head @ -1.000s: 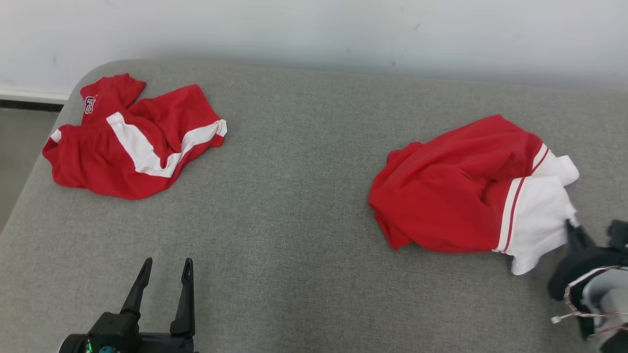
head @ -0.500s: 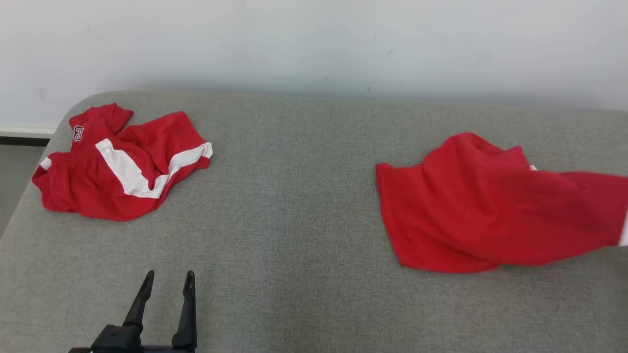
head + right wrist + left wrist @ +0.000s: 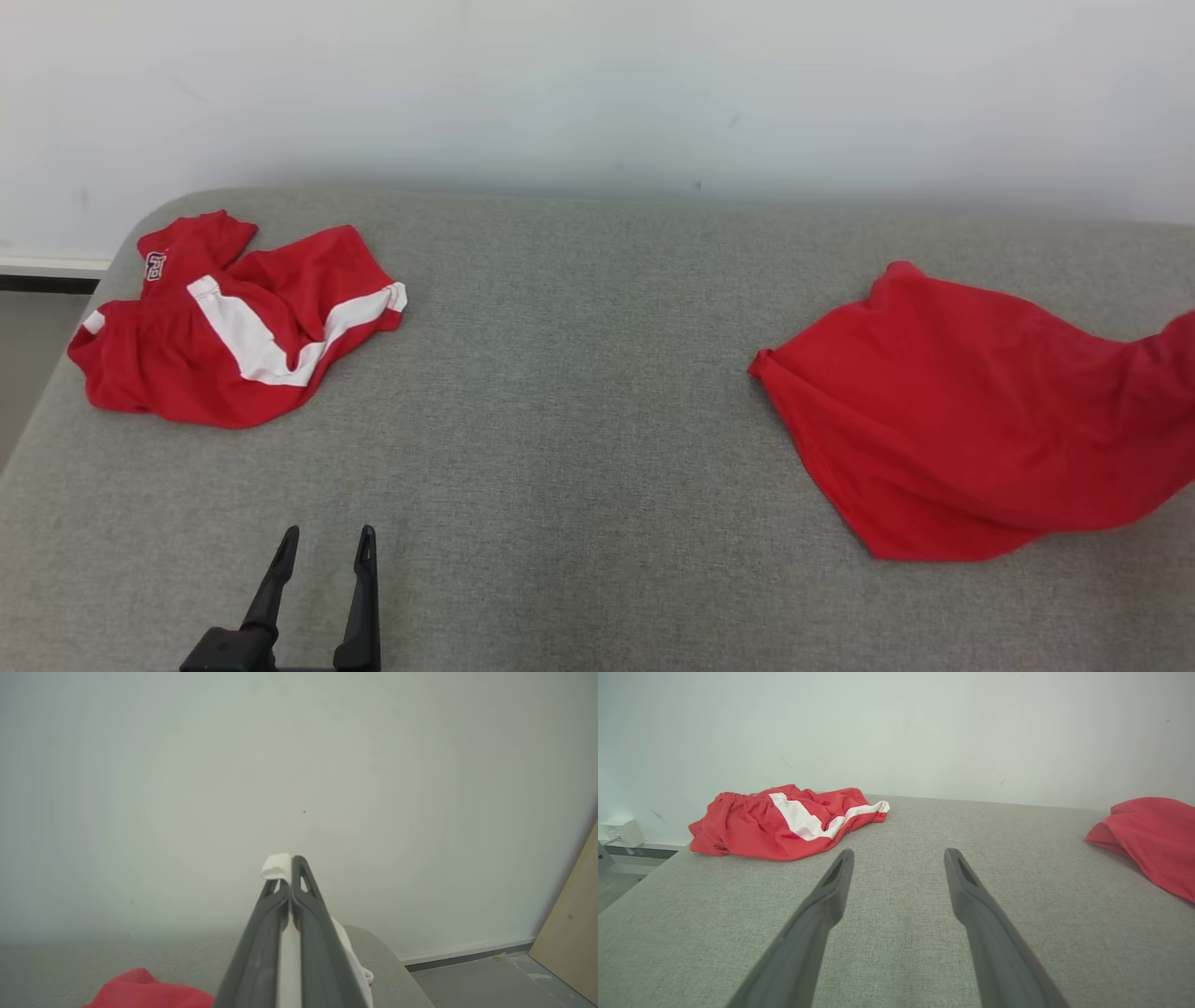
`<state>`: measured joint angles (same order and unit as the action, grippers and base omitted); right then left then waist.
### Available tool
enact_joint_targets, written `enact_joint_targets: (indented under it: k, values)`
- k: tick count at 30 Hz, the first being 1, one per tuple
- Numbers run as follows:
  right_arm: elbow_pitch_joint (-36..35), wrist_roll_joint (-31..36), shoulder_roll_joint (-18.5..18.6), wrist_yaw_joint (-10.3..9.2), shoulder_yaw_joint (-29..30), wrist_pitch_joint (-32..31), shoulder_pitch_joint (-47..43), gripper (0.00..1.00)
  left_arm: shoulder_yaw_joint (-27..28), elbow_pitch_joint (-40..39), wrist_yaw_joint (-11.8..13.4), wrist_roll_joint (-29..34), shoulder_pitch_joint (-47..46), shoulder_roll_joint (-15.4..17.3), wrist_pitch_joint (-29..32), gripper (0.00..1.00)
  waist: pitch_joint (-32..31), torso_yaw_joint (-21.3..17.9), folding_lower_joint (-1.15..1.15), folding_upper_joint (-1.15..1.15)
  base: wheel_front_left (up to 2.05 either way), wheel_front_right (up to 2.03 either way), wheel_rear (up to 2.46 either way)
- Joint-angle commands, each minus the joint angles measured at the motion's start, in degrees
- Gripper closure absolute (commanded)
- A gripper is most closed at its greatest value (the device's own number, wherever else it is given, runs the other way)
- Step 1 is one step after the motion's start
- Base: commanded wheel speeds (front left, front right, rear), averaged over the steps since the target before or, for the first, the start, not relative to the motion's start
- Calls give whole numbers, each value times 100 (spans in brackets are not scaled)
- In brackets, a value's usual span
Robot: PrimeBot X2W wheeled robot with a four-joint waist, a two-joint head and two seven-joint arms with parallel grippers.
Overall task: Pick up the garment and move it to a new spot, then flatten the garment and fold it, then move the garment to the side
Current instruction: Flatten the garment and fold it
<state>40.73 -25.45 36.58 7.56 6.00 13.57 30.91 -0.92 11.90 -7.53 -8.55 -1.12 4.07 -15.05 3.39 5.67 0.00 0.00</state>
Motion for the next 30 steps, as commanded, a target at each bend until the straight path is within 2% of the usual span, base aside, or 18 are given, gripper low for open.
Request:
enact_joint_targets:
  k: [1,4,5,12,22,25,30]
  values:
    - [-147,85,-171,-15,-89,-22,109,100,-5,15,12,60,55,-9,-20,0,-31,22,0,0,0,0,0]
    - [-633,327,-712,-15,-427,-138,285,100,-39,36,12,32,-23,5,-20,0,-83,96,0,0,0,0,0]
    - [-909,435,-1063,-15,-736,-213,384,100,-54,32,12,35,-50,8,-20,0,-90,162,0,0,0,0,0]
    - [-1403,545,-2091,-15,-2138,-346,645,100,-103,57,12,35,-110,-18,-20,0,-41,518,0,0,0,0,0]
    - [-972,165,-3050,-15,-3943,-167,847,100,-138,105,12,-26,-196,-51,-20,0,110,1010,0,0,0,0,0]
    - [-788,6,-3239,-15,-4509,-78,789,100,-145,109,12,-22,-213,-57,-20,0,141,1095,0,0,0,0,0]
    - [-489,-364,-3354,-15,-5362,11,572,100,-187,133,12,-45,-284,-74,-20,0,205,1212,0,0,0,0,0]
